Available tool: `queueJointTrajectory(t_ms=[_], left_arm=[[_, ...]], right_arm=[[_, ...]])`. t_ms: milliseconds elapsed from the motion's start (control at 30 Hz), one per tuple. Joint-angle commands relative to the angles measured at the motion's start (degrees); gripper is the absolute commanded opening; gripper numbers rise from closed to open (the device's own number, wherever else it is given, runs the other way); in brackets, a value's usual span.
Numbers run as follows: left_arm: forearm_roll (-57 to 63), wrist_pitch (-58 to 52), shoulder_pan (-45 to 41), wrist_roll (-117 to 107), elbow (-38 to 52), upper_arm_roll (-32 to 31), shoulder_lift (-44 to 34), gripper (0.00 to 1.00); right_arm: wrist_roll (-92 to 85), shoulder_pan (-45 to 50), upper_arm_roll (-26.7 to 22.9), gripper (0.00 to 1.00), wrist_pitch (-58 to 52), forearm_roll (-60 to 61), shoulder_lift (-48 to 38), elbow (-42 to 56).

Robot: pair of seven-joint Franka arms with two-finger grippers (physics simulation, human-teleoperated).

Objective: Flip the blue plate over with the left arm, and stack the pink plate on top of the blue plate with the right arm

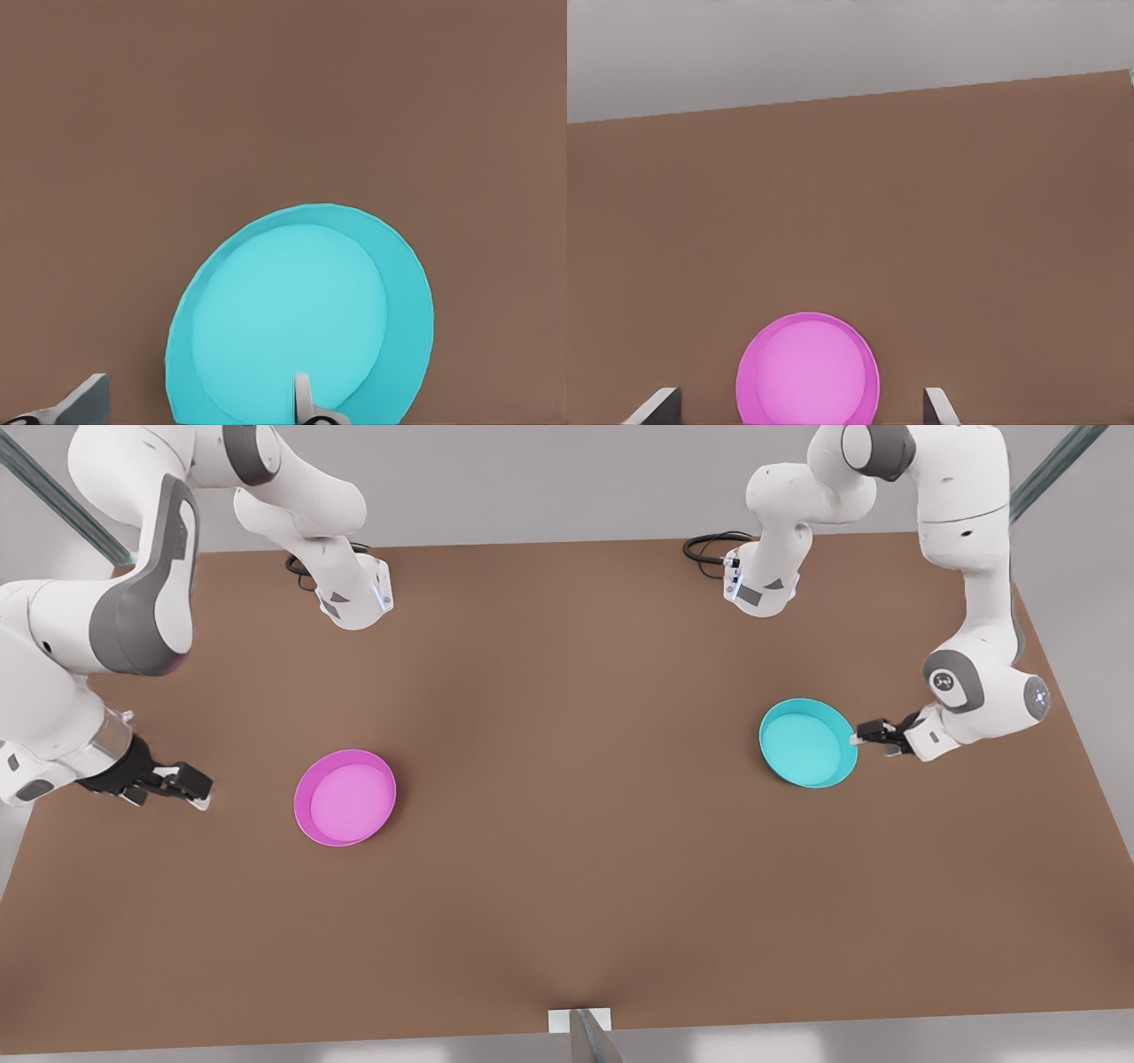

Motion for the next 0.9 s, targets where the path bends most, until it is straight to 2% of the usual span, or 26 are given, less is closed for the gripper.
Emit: queueJointTrajectory(t_ms=[0, 167, 333, 600, 667, 700, 767, 867], left_arm=[[-6.5, -0.1, 0.1, 0.4, 0.0, 0.1, 0.1, 1.00], [-13.5, -0.1, 1.0, 5.7, -0.2, 1.9, 4.6, 1.00], [-20.0, 2.6, 1.0, 16.7, -2.5, 2.8, 5.0, 1.00], [-25.1, 4.3, 1.0, 19.8, -4.9, 2.9, 6.9, 1.00], [-25.1, 4.3, 1.1, 19.8, -4.9, 2.9, 7.4, 0.73], [-25.1, 4.3, 1.1, 19.7, -4.9, 2.9, 7.6, 0.63], [-25.1, 4.2, 1.1, 19.7, -4.9, 2.9, 7.8, 0.53], [-25.8, 4.3, 1.1, 19.8, -4.9, 2.9, 8.1, 0.49]], right_arm=[[0.0, 0.1, 0.0, 1.00, 0.0, 0.0, 0.1, 0.0], [-0.4, 0.0, 0.2, 1.00, 0.9, -0.4, 1.3, 0.7], [-0.4, 0.3, 0.4, 1.00, 3.1, -0.2, 1.7, 0.4], [0.2, 0.4, 0.4, 1.00, 5.8, -0.4, 2.2, 0.1], [0.2, 0.4, 0.4, 1.00, 5.8, -0.5, 2.2, 0.1], [0.2, 0.4, 0.4, 1.00, 5.8, -0.4, 2.2, 0.1], [0.2, 0.4, 0.4, 1.00, 5.8, -0.4, 2.2, 0.1], [0.3, 0.4, 0.4, 1.00, 5.8, -0.4, 2.2, 0.1]])
